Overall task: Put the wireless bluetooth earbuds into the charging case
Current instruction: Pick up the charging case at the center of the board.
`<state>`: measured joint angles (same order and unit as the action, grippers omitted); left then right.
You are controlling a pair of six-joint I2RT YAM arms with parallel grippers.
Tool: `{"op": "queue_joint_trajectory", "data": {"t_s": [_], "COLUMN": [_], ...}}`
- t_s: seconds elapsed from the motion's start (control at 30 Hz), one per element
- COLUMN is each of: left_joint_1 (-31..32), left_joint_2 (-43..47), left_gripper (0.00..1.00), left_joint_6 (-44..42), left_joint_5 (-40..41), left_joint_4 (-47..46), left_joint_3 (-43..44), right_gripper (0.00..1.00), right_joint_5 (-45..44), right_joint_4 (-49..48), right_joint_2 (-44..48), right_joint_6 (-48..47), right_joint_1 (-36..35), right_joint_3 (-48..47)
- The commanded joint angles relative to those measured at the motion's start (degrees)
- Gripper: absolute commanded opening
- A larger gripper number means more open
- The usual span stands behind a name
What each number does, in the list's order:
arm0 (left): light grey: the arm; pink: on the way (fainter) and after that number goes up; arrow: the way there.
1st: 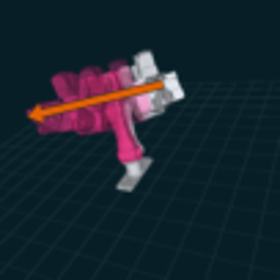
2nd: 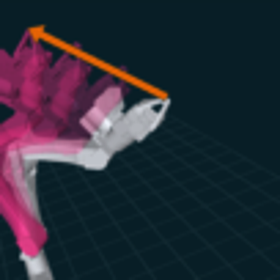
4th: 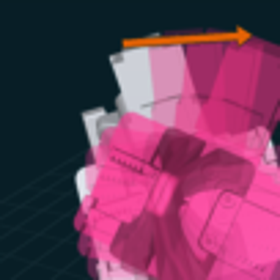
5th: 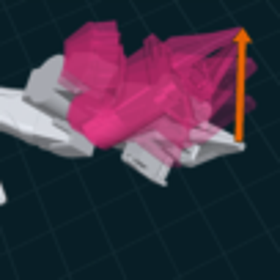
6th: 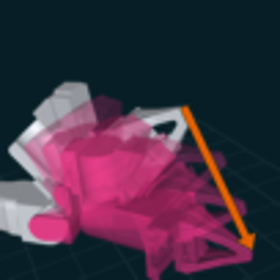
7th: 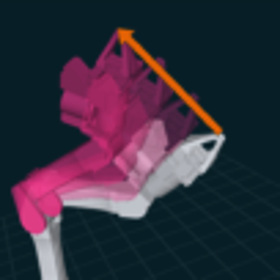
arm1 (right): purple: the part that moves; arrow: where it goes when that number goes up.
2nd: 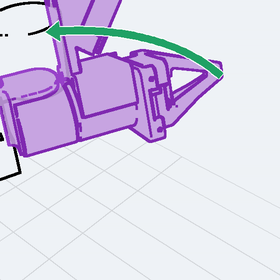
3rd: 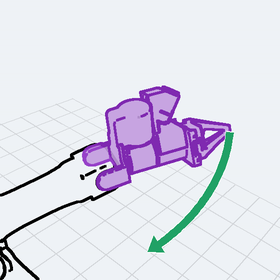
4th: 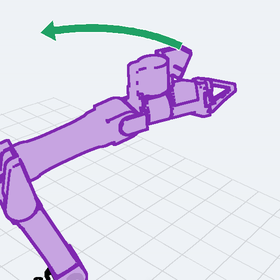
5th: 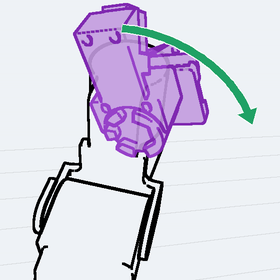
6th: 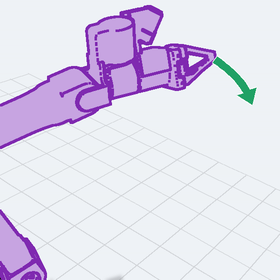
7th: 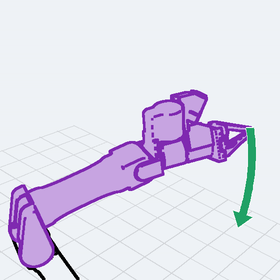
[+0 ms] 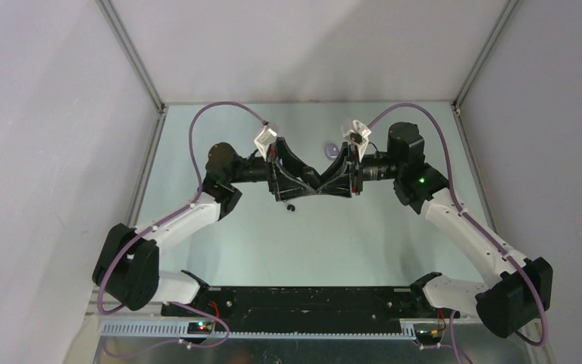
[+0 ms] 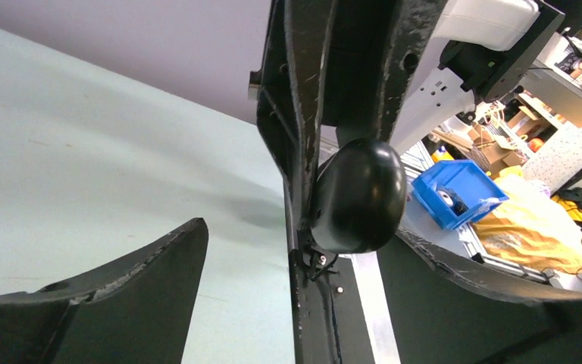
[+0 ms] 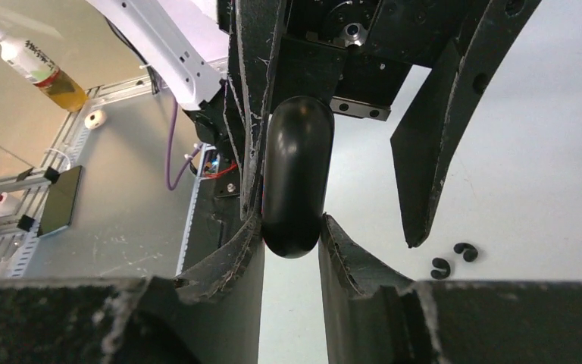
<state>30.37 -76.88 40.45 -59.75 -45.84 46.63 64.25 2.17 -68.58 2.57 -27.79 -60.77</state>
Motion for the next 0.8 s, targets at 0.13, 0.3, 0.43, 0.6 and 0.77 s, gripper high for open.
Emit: {"op": "queue_joint_trajectory", "data": {"t_s": [0.13, 0.3, 0.43, 0.6, 0.77], "left_joint_1": [0.38, 0.56, 0.56, 0.67, 1.3], "left_joint_2": [1.79, 2.56, 3.46, 4.01, 3.85], "left_gripper": [0.85, 0.81, 0.76, 0.74, 0.72], "left_joint_6": [-15.95, -31.55, -39.63, -42.8, -43.1], "left_joint_5": [-2.42, -3.52, -5.13, -7.23, -7.93], "left_joint_4": [20.38, 39.63, 50.4, 54.13, 54.47], "left_joint_3": [6.45, 11.06, 14.17, 15.34, 15.17], "right_gripper": [0.1, 0.1, 0.1, 0.08, 0.07], "right_joint_5": [-10.7, -11.4, -6.05, -4.9, -3.12], "right_joint_4": [11.1, 19.2, 20.51, 19.98, 18.98], "right_joint_2": [3.61, 1.27, 0.12, 0.61, 0.6], "right_joint_6": [-17.92, -25.2, -24.45, -23.81, -21.95], "right_joint_1": [-1.9, -1.82, 0.18, 1.27, 1.99], "right_joint_3": [-0.81, -3.06, -4.29, -4.34, -4.28]}}
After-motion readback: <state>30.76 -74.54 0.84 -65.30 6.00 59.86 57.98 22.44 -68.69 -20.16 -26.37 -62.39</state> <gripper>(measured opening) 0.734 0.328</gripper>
